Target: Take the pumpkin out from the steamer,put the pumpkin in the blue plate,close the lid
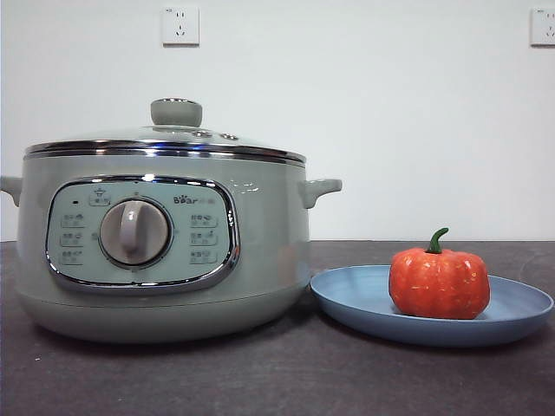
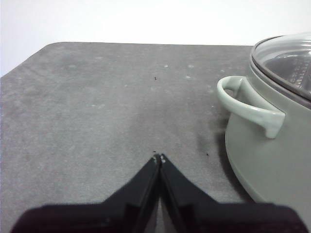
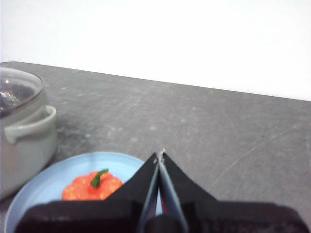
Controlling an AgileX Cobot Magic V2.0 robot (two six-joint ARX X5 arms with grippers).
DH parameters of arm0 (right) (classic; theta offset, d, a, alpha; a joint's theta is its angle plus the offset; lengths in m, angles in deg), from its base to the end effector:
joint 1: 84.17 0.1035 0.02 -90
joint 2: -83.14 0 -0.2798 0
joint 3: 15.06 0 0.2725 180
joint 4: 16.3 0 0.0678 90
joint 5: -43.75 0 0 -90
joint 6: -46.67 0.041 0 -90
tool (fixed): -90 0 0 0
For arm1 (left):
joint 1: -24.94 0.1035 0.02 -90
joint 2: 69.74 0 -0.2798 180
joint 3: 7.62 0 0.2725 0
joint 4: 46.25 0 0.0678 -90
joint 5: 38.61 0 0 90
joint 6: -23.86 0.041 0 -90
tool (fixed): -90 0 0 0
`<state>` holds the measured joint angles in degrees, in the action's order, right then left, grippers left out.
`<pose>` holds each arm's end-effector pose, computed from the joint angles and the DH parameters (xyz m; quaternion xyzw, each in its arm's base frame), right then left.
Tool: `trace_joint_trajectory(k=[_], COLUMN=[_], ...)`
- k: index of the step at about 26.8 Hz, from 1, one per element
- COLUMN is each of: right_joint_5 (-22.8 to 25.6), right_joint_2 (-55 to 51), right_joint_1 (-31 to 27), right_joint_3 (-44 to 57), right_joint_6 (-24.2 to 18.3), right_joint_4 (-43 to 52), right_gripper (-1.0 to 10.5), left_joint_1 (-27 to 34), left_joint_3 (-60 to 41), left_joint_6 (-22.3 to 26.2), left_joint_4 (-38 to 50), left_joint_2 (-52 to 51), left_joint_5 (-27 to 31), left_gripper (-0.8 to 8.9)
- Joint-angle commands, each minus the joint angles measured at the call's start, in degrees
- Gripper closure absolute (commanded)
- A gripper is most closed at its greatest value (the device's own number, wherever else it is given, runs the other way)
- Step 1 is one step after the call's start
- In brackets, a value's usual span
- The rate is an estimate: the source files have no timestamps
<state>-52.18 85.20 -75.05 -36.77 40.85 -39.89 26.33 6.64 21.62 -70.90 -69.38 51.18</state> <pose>0.1033 0.0209 0.1977 -0.0513 0.0277 0.1325 0.9895 0.1116 0.0026 0.1504 -0.0208 0.0934 0.0121 0.9953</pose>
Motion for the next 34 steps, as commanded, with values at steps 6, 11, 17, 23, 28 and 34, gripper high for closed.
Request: trace_joint_trajectory(k=[6,11,17,23,28,34], right_joint_5=[-0.1,-0.1,0.1,0.1,0.1,0.1], right_joint_2=[-1.9,-2.0,-2.0,-2.0,-2.0,-2.0], right_joint_1=[-0.1,-0.1,-0.1,-0.1,-0.1,-0.1], right_joint_3=[7.1,8.1,8.1,8.1,8.1,8.1], right_joint_6=[3.3,8.0,7.9,7.9,7.9,7.9], right_joint_4=[2.0,-0.3,-0.3,-0.3,-0.3,-0.3], right_gripper=[9.5,9.5,9.5,9.5,9.5,9.5], left_joint_1=[0.2,0.2,0.2,0.2,0.2,0.2], left_joint_3=[-0.6,-0.6,-0.6,-0.6,-0.6,-0.6], left_joint_6=[-0.6,-0.6,-0.6,-0.6,-0.6,-0.6], left_joint_4=[-0.5,-0.5,-0.5,-0.5,-0.5,-0.5], left_joint_2=[0.0,0.0,0.0,0.0,0.0,0.0], left_joint_5=[0.0,0.0,0.0,0.0,0.0,0.0], left_gripper=[8.16,8.16,8.16,8.16,8.16,8.16])
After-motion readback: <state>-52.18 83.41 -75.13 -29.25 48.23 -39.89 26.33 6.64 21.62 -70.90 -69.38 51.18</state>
